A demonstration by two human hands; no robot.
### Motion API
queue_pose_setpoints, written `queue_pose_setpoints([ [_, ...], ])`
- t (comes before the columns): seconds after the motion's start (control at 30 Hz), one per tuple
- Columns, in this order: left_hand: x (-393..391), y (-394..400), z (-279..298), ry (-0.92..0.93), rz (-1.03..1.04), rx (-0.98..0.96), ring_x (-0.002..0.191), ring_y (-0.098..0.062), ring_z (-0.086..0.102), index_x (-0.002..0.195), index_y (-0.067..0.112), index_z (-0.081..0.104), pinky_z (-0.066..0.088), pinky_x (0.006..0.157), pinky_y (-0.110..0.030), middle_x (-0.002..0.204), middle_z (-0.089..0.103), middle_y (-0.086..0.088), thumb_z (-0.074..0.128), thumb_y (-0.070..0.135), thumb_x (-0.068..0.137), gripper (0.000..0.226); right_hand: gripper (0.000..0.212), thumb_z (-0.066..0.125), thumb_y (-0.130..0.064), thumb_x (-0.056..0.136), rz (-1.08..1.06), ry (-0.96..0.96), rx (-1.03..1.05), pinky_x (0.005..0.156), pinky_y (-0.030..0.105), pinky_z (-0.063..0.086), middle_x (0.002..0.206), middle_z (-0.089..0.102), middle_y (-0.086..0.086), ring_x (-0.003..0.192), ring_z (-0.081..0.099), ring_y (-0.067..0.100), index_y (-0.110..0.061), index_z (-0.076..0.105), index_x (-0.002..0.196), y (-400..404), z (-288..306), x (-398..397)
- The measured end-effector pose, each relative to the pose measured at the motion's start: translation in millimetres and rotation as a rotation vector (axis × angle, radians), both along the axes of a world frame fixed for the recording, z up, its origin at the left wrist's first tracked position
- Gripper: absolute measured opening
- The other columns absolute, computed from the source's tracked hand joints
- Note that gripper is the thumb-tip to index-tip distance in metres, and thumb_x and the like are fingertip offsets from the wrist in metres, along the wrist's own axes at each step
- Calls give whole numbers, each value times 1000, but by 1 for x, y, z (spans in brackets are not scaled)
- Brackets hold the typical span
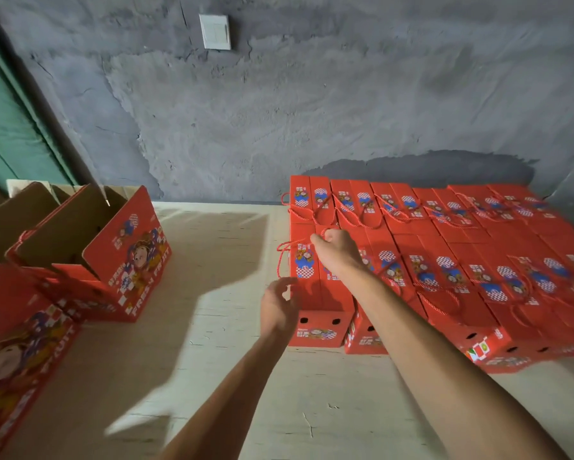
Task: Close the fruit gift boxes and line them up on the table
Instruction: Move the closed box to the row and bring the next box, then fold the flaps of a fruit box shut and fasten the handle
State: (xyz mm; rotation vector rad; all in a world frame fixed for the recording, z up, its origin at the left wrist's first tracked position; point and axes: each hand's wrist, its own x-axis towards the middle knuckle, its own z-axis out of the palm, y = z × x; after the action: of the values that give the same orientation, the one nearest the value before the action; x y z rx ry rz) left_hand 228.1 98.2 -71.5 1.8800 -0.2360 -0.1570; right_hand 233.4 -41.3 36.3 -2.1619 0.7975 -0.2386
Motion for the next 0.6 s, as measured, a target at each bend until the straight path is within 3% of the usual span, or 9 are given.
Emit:
queue_pose_setpoints([
  [0.03, -4, 3, 6, -6, 10, -26, 104, -10, 65, 114, 19, 74, 48, 75, -8, 115, 71, 6, 62, 16, 98, 20, 34, 54, -36, 99, -1, 3, -42, 55, 29, 35, 68, 42, -2, 60, 46, 16, -15, 45, 74, 8, 1, -7],
  [0.13, -18, 19, 27, -32, 9, -82, 95, -7, 70, 110, 17, 74, 57, 80, -24, 108, 75, 9, 60, 4, 92, 27, 30, 54, -36, 99, 33, -40, -61, 72, 35, 49, 91, 64, 7, 89, 64, 27, -8, 63, 99, 34, 3, -29],
  [0.23, -38, 43, 45, -65, 21, -122, 84, 2, 69, 99, 26, 75, 52, 72, -14, 93, 75, 20, 62, 9, 92, 21, 39, 58, -34, 98, 78, -130, 41, 92, 30, 50, 128, 69, 3, 116, 65, 22, -12, 65, 129, 68, 10, -58],
  [0.4, -79, 104, 67, -129, 95, -154, 78, -8, 73, 93, 22, 76, 53, 68, -18, 90, 76, 16, 61, 5, 92, 22, 35, 61, -30, 98, 103, -257, 188, 103, 33, 50, 127, 71, 4, 120, 65, 18, -11, 66, 126, 128, 10, -106],
  [0.6, -124, 186, 75, -143, 240, -139, 73, -9, 73, 93, 23, 76, 57, 66, -25, 92, 76, 14, 62, 5, 92, 23, 32, 61, -35, 97, 188, -271, 289, 81, 16, 45, 123, 72, 0, 103, 65, 8, -17, 68, 123, 195, 0, -137],
])
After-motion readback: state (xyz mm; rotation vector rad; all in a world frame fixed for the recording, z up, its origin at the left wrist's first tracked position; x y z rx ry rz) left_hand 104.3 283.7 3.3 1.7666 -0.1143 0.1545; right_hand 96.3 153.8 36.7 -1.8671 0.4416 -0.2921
